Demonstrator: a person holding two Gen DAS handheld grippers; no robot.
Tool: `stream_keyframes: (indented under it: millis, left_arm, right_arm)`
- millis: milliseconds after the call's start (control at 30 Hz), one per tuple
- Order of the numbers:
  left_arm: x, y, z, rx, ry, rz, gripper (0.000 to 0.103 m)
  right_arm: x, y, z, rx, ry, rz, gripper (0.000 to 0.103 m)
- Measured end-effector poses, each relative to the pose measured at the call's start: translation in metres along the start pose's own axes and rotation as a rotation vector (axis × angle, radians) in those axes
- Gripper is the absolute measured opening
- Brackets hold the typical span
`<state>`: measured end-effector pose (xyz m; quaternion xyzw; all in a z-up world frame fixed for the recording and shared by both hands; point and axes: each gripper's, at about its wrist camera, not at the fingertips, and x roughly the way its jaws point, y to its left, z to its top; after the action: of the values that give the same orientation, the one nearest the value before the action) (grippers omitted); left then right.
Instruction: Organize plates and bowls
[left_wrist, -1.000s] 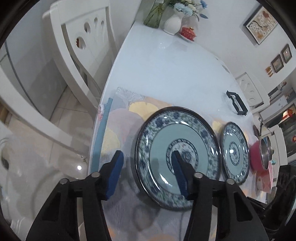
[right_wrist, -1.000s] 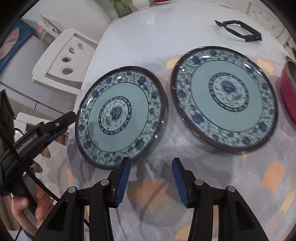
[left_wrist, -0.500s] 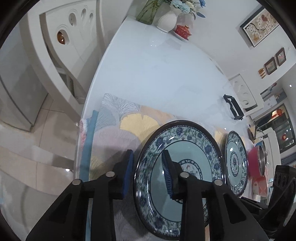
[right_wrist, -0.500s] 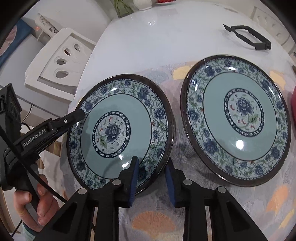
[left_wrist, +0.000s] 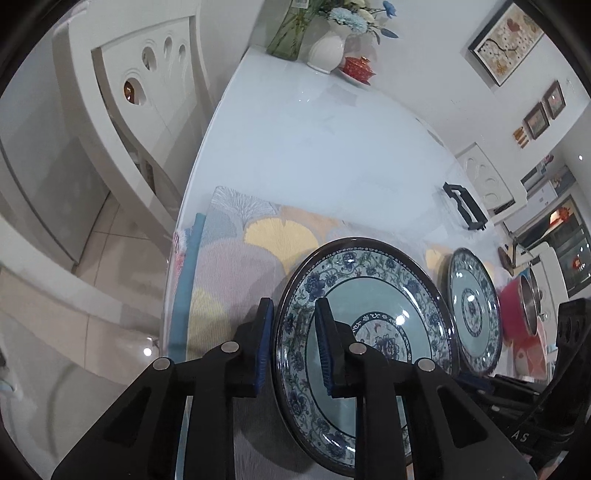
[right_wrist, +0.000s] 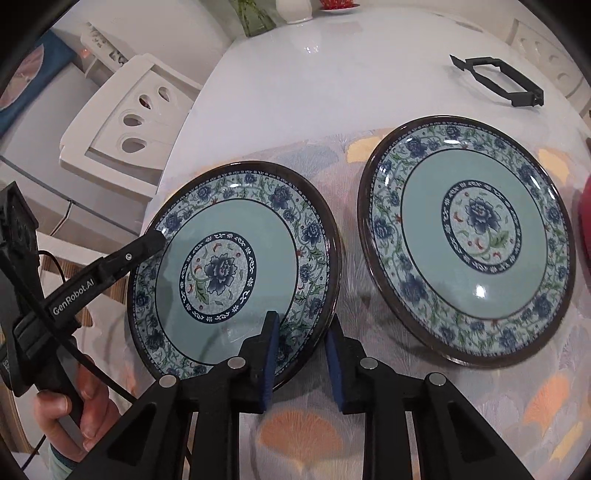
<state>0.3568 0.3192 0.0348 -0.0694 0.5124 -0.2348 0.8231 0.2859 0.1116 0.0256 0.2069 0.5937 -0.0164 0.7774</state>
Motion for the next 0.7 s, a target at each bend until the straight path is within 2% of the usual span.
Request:
stream_keyframes:
  millis: [333, 700]
  left_arm:
    - [-0.040, -0.020, -0.023, 0.048, -0.036, 0.026, 0.019]
    - [-0.104, -0.042, -0.055, 0.061, -0.119, 0.044, 0.019]
  right_arm:
    - [-0.035, 0.006, -0.030, -0.032, -0.010, 0.025, 0.023]
    - [-0.094, 0.020, -0.070, -0.077, -0.100, 0.039, 0.023]
